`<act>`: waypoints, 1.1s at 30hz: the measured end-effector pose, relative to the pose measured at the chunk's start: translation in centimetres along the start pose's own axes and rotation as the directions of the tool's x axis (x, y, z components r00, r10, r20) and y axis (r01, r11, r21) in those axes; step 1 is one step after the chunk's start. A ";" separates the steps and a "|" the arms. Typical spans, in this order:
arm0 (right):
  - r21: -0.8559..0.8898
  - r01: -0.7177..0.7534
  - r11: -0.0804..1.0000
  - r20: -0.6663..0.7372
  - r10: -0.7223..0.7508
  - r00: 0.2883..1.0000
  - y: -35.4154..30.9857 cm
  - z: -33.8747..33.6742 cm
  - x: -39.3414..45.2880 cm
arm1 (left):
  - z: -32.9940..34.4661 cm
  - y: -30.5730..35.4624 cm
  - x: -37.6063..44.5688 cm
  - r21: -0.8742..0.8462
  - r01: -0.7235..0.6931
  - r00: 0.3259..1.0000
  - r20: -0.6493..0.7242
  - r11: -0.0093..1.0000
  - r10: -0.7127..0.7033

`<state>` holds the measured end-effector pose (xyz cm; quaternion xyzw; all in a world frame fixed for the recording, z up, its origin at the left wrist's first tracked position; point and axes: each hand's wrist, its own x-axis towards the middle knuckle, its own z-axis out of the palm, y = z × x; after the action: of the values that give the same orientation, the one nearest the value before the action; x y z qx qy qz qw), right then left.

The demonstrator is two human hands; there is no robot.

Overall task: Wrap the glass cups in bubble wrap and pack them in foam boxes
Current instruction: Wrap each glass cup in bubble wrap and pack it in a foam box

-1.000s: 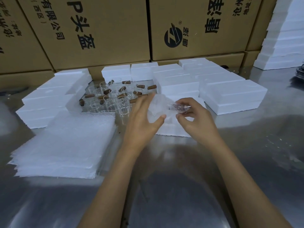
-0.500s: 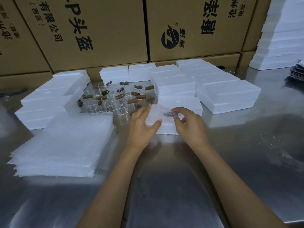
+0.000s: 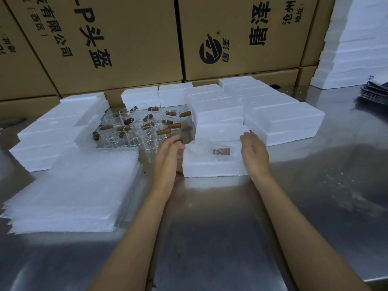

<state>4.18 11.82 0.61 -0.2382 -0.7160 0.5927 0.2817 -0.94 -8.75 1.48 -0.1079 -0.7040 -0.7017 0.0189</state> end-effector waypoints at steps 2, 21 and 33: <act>-0.040 0.025 0.999 0.014 -0.025 1.000 0.0 0.1 0.2 | 0.3 0.0 0.2 -0.054 0.042 0.999 -0.027 0.998 -0.043; 0.211 0.120 0.970 -0.022 -0.118 0.993 -2.8 -1.9 -1.0 | 2.0 1.3 2.0 -0.327 0.063 0.996 0.075 0.943 -0.041; 0.156 0.277 0.948 -0.154 -0.254 0.955 -3.6 -1.7 -1.9 | 0.8 4.0 0.6 -0.183 -0.086 0.996 -0.032 0.979 0.082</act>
<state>6.70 11.10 4.12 -0.1522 -0.6661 0.5932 0.4258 -0.76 -7.94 5.50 -0.1304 -0.6304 -0.7638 0.0470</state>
